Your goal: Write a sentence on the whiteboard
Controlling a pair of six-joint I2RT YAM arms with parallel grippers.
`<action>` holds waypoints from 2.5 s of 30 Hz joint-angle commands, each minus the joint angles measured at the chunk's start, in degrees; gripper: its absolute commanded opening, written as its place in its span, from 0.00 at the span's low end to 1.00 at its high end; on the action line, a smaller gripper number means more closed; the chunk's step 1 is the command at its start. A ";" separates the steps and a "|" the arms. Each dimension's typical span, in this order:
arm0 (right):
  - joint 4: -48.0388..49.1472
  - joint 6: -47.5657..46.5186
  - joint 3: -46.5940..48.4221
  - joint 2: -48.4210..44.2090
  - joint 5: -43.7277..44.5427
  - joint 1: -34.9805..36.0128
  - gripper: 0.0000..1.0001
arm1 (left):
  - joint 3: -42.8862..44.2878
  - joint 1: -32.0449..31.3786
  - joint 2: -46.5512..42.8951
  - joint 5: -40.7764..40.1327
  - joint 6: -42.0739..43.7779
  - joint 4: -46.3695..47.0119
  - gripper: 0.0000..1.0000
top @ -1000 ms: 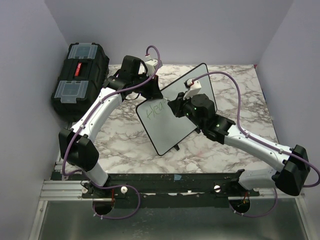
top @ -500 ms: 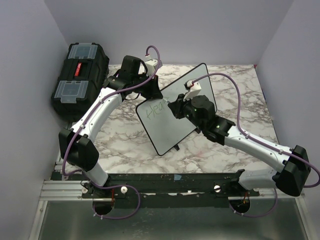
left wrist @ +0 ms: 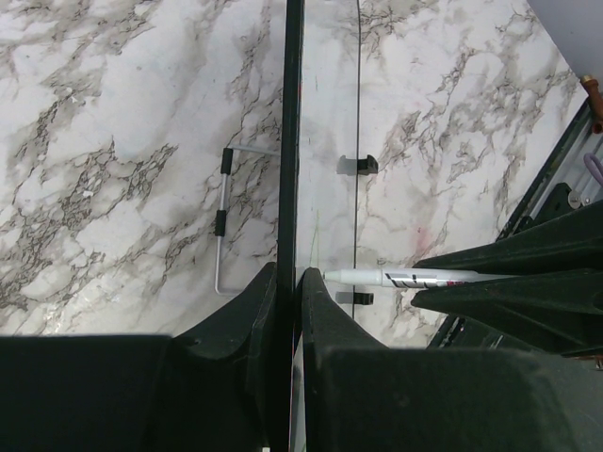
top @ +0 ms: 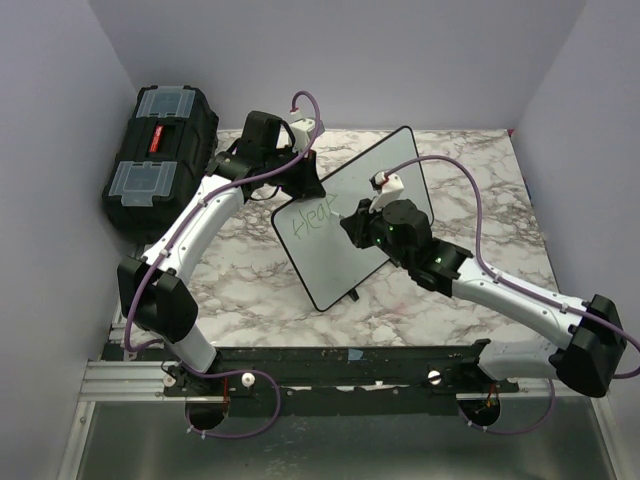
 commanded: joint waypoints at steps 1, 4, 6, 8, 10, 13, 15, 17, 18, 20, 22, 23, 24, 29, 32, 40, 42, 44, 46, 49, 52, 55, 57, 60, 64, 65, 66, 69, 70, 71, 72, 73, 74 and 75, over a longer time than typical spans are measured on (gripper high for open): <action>-3.85 1.38 -2.17 -0.33 -1.81 -0.15 0.01 | 0.74 0.33 -2.13 -5.05 3.81 3.53 0.00; -3.95 1.87 -2.41 -0.60 -2.06 -0.16 0.01 | 0.48 0.32 -2.42 -5.05 3.76 3.65 0.00; -3.78 1.96 -2.10 -0.52 -1.90 -0.14 0.01 | 0.37 0.32 -2.48 -5.05 3.76 3.69 0.00; -3.44 2.06 -1.37 -0.26 -1.47 -0.16 0.01 | 0.29 0.31 -2.53 -5.04 3.77 3.70 0.00; -3.20 2.04 -0.27 0.17 -0.92 -0.14 0.01 | 0.26 0.32 -2.57 -4.97 3.80 3.72 0.00; -3.27 2.08 1.65 1.34 0.84 -0.16 0.01 | 0.28 0.26 -2.66 -4.96 3.76 3.71 0.00; -3.58 1.96 3.02 2.08 2.07 -0.17 0.01 | 0.25 0.32 -2.75 -4.95 3.76 3.63 0.00; -3.59 1.83 3.91 2.62 2.83 -0.14 0.01 | 0.24 0.31 -2.76 -4.88 3.77 3.66 0.00; -3.59 1.68 4.21 2.84 2.94 -0.16 0.01 | 0.18 0.31 -2.84 -4.87 3.76 3.62 0.00; -3.52 1.45 4.94 3.30 3.11 -0.14 0.01 | 0.11 0.27 -2.91 -4.87 3.76 3.76 0.00; -3.44 1.36 5.43 3.60 3.19 -0.17 0.01 | -0.02 0.24 -2.88 -4.78 3.76 3.79 0.00; -3.37 1.31 5.60 3.70 3.25 -0.15 0.01 | -0.02 0.24 -2.88 -4.78 3.76 3.86 0.00; -3.28 1.35 5.81 3.84 3.29 -0.17 0.01 | -0.06 0.24 -2.86 -4.78 3.76 3.79 0.00; -2.89 1.39 6.66 4.19 3.77 -0.11 0.01 | -0.08 0.24 -2.71 -4.58 3.76 3.88 0.00; -2.71 1.26 7.29 4.47 4.24 -0.12 0.01 | -0.22 0.24 -2.68 -4.44 3.76 3.89 0.00; -2.45 0.96 8.69 5.68 6.52 -0.15 0.01 | -0.26 0.24 -2.79 -4.33 3.76 3.91 0.00; -2.53 0.84 8.99 5.89 7.60 -0.16 0.01 | -0.30 0.24 -2.82 -4.34 3.76 3.92 0.00; -2.54 0.63 9.17 5.99 8.40 -0.16 0.01 | -0.29 0.24 -2.75 -4.30 3.76 3.92 0.00; -2.59 0.29 9.50 6.12 9.39 -0.15 0.01 | -0.30 0.24 -2.76 -4.24 3.76 3.89 0.00; -2.97 -0.16 10.17 6.30 10.71 -0.17 0.01 | -0.30 0.24 -2.82 -4.34 3.76 3.99 0.00; -3.22 -0.85 10.70 5.96 11.20 -0.17 0.01 | -0.22 0.24 -2.75 -4.56 3.76 4.06 0.00; -3.24 -1.54 10.78 4.26 12.93 -0.17 0.01 | 0.20 0.24 -2.58 -4.85 3.76 3.86 0.00; -2.69 -1.89 10.20 2.42 14.56 -0.10 0.01 | 0.59 0.24 -2.36 -4.99 3.76 3.50 0.00; -2.15 -2.34 9.23 0.03 16.19 -0.17 0.01 | 1.06 0.24 -2.09 -5.03 3.89 3.26 0.00; -1.75 -2.14 7.92 -1.80 16.81 -0.34 0.01 | 1.25 0.24 -2.08 -4.95 3.76 3.13 0.00; -1.74 -2.11 7.72 -1.97 16.70 -0.42 0.01 | 1.39 0.24 -2.05 -4.91 3.76 3.04 0.00; -1.70 -1.99 7.39 -1.93 16.43 -0.48 0.01 | 1.51 0.24 -2.00 -4.96 3.76 2.96 0.00; -1.83 -1.33 6.83 -1.45 14.35 -1.02 0.01 | 1.53 0.24 -2.05 -4.91 3.76 2.91 0.00; -1.83 -1.17 6.73 -1.14 13.44 -1.12 0.01 | 1.45 0.24 -2.13 -4.87 3.76 2.93 0.00; -1.82 -0.81 6.71 -0.83 12.65 -1.29 0.01 | 1.43 0.19 -2.14 -4.87 3.76 2.92 0.00; -1.83 -0.50 6.76 -0.67 11.72 -1.50 0.01 | 1.35 0.24 -2.21 -4.76 3.76 2.92 0.00; -1.83 -0.07 6.76 -0.32 10.66 -1.78 0.01 | 1.25 0.23 -2.31 -4.72 3.77 3.00 0.00; -1.83 0.46 6.67 -0.05 9.35 -2.30 0.01 | 1.16 0.21 -2.40 -4.68 3.76 3.04 0.00; -1.83 0.99 6.64 0.14 8.31 -2.68 0.01 | 1.23 0.24 -2.50 -4.60 3.76 2.92 0.00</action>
